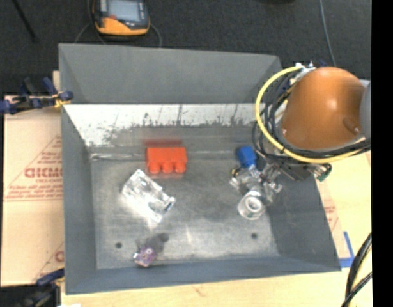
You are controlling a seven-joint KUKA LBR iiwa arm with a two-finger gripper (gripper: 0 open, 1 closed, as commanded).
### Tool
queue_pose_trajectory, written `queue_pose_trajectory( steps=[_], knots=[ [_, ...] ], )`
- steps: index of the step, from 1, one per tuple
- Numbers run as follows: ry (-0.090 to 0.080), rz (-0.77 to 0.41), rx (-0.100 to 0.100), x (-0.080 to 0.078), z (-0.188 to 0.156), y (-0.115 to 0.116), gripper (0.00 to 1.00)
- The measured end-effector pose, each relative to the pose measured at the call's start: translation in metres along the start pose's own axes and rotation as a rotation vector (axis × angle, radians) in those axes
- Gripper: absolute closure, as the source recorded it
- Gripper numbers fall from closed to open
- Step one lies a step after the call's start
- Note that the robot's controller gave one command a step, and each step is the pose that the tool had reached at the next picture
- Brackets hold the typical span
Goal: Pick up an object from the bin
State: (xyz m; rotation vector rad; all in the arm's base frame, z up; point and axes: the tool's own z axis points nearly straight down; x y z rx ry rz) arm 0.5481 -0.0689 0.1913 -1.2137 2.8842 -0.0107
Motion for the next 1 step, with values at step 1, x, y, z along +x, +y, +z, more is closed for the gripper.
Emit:
queue_pose_trajectory(
  steps=[1],
  knots=[
    [0.004,-0.354,-0.007,0.0332,-0.0585,0.0122,1.0]
  ],
)
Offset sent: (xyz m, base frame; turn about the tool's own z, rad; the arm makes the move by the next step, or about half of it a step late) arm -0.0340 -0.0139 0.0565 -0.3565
